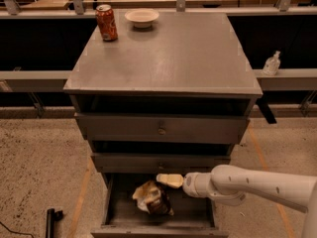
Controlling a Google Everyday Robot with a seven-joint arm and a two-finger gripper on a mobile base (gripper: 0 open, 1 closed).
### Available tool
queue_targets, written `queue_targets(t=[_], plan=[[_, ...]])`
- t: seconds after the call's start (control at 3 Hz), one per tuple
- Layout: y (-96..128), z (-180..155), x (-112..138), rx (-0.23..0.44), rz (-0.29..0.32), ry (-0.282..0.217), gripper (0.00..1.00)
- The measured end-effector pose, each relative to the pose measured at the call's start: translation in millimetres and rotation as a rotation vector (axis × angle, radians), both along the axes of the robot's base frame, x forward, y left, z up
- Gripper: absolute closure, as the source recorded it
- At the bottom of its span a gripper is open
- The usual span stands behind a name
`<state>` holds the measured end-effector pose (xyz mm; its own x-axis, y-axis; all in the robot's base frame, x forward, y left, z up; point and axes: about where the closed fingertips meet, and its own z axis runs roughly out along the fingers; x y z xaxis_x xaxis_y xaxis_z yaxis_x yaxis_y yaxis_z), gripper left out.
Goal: Place brown chip bag into bottom drawer
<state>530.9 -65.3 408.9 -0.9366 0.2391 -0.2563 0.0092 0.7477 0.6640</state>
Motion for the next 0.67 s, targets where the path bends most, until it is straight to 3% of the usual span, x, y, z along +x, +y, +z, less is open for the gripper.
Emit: queue_targets(t=[0.33, 0.67], plan=[[-39, 50, -21, -0.035, -0.108, -0.072, 0.0], [-92, 104, -57, -0.091, -0.248, -0.106, 0.0]])
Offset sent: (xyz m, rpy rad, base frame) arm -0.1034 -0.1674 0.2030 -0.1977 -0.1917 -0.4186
